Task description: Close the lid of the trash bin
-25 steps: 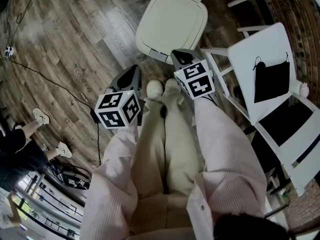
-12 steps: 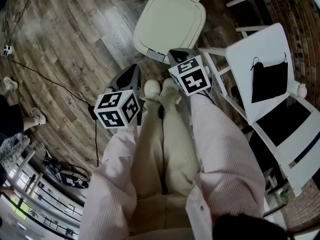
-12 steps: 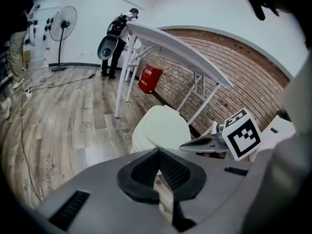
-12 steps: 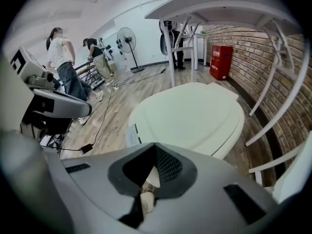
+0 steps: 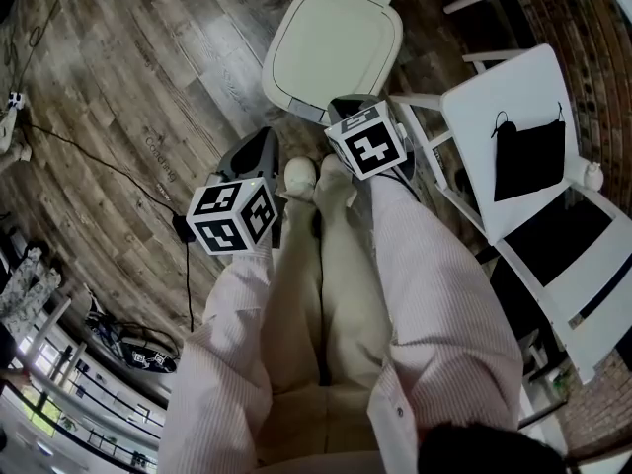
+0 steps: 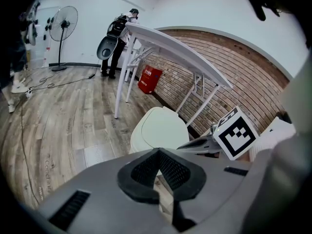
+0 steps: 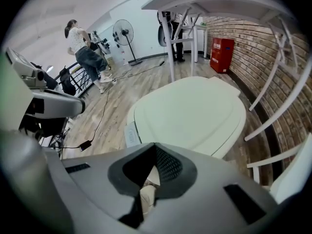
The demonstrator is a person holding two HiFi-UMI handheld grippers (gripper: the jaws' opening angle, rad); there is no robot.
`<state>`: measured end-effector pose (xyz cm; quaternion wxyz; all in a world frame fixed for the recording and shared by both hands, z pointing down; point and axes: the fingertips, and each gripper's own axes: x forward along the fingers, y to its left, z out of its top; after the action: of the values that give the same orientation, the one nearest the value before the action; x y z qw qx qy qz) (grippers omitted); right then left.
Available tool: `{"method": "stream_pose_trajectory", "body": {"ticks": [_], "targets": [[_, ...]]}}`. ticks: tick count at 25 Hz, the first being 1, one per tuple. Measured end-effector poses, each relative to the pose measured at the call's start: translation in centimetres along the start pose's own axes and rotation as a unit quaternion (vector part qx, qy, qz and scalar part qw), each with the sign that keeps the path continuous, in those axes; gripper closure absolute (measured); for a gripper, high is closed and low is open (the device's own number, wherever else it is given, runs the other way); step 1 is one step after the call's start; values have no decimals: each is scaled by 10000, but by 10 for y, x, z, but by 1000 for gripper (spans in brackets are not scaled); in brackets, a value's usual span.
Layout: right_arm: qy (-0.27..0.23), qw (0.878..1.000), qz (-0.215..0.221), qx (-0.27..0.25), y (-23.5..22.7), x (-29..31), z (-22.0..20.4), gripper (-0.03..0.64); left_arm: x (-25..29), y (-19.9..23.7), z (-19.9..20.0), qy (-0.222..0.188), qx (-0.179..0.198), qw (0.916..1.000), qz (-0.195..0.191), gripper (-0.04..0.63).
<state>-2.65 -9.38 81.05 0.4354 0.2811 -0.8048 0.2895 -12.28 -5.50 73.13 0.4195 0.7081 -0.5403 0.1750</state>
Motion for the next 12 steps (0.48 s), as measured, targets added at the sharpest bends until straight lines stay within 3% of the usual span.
{"method": "stream_pose_trajectory", "body": {"ticks": [4, 7, 12], "targets": [[-89, 9991, 109, 393, 0, -3, -1, 614, -7, -5, 7, -6, 19, 10000, -7, 603], [-614, 9947, 269, 779, 6, -20, 9, 614, -15, -10, 18, -70, 51, 10000, -35, 602], [-1272, 9874, 247, 913, 9, -62, 25, 614, -35, -27, 43, -397, 48, 9990, -207, 601]]}}
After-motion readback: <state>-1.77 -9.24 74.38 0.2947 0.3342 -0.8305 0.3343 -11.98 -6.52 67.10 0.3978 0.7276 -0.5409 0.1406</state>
